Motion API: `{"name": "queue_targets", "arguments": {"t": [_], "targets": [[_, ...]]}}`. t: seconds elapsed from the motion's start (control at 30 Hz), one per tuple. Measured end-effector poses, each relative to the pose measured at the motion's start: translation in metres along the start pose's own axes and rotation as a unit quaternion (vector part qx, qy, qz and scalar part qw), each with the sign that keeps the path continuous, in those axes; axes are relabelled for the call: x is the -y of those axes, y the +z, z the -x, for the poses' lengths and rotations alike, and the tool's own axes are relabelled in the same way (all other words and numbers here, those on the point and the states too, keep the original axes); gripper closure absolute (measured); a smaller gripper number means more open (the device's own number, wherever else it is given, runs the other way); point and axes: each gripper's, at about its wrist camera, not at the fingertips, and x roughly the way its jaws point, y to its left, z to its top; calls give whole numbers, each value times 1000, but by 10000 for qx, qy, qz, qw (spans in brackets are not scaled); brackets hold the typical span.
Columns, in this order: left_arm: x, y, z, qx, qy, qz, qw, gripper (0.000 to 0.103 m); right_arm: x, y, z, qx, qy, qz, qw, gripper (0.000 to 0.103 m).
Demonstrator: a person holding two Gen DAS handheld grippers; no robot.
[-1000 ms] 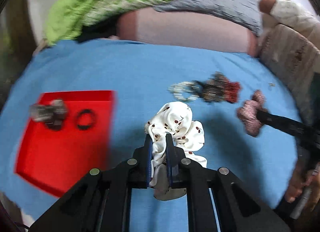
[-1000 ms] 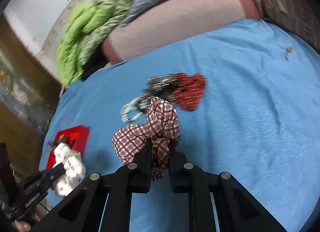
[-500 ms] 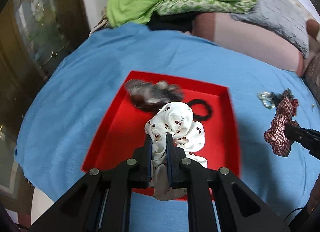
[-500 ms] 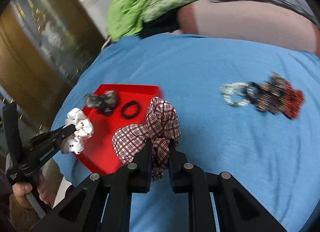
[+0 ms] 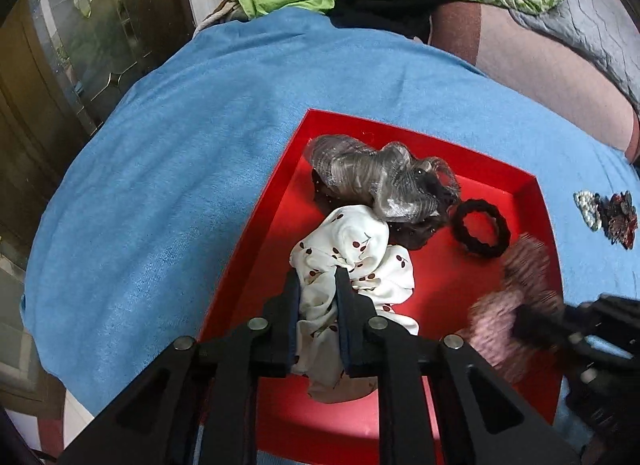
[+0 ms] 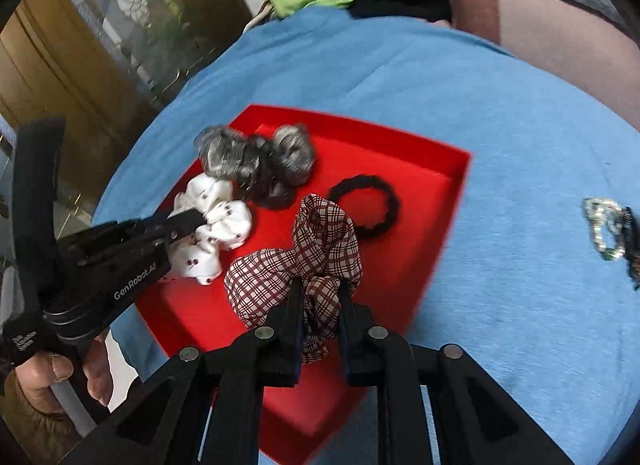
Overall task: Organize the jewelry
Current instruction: 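Carry both scrunchies over the red tray and open both grippers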
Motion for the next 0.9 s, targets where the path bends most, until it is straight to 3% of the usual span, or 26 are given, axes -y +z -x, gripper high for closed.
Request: {"name": "queue_targets", "arguments": {"t": [0.07,0.13,0.23,0.47,0.63,0.9], "targets": [[-3,0,3,3,-67,88,9999,78,-2,-1,-3,7,44,15,10000,78],[-4,1,10,75,-63,136,9999,78,-4,-1,-3,43,82,6,10000,63],[-3,2,24,218,-32,189,9996,71,-8,-1,1,139,54,86,9999,49],[2,0,66,608,114,342,9975,53,-8,-6,31,409,-56,108,9991,45],[18,-14,94,844,197,333,9957,48,2,-22,59,670,-158,-18,9976,37],[58,-34,115,889,99,-11,9960,45,45,-62,94,836,-542,-508,9937,36]]}}
